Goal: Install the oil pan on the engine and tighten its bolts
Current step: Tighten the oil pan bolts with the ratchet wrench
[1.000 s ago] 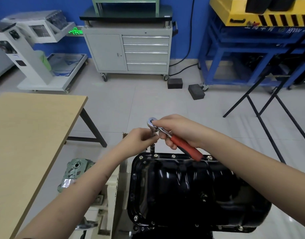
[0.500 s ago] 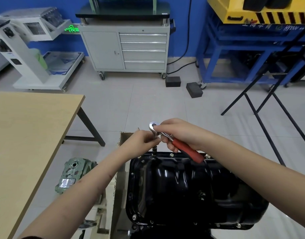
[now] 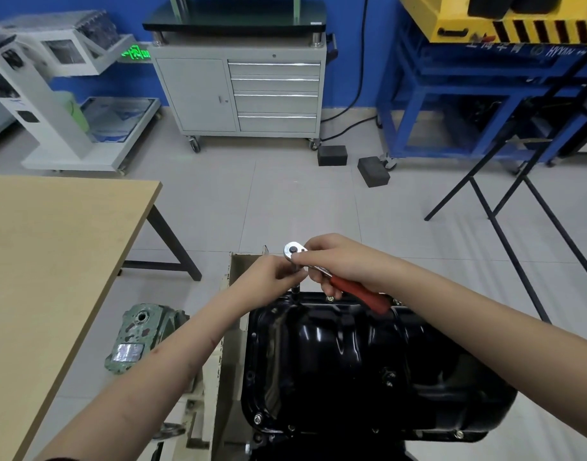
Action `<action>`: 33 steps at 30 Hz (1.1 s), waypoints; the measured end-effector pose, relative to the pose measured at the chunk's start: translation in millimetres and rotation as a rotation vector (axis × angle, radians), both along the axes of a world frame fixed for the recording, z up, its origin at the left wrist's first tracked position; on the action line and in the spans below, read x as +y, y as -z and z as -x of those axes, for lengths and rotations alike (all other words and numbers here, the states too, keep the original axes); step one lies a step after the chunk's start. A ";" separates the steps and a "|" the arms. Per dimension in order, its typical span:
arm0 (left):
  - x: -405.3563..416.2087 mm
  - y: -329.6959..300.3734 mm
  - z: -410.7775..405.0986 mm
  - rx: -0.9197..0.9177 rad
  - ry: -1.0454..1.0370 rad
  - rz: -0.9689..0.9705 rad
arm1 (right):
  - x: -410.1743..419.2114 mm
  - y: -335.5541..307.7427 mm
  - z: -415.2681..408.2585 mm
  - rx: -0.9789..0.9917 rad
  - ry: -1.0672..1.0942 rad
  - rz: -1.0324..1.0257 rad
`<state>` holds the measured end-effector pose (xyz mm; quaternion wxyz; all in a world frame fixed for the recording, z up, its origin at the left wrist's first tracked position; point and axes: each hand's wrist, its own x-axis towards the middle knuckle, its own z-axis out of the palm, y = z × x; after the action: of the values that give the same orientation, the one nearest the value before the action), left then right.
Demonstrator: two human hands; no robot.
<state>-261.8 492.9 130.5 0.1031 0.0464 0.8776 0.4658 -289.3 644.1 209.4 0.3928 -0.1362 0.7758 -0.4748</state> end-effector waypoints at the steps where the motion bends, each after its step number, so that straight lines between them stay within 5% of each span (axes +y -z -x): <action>1: -0.2 0.0 -0.2 0.004 -0.001 0.001 | 0.1 0.1 0.5 0.013 -0.010 -0.007; 7: -1.0 -0.8 -2.7 -0.015 0.014 0.069 | 2.0 3.0 3.0 0.136 -0.096 -0.062; 14: 0.6 -4.4 -11.2 -0.027 0.199 0.387 | 11.4 1.9 4.8 0.689 -0.542 -0.285; 19: 2.9 -4.9 -13.9 0.053 0.202 0.401 | 11.4 3.7 11.5 1.010 -0.636 -0.398; 27: 6.8 -6.3 -13.2 0.034 0.215 0.390 | 11.4 -7.3 17.4 1.177 -0.842 -0.447; 33: 16.1 -4.2 -18.0 0.138 -0.010 0.387 | 5.1 -6.5 14.7 1.159 -0.681 -0.579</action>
<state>-243.8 509.1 134.7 0.0474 0.0534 0.9559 0.2847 -303.9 649.1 215.9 0.0652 -0.4898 0.8682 0.0460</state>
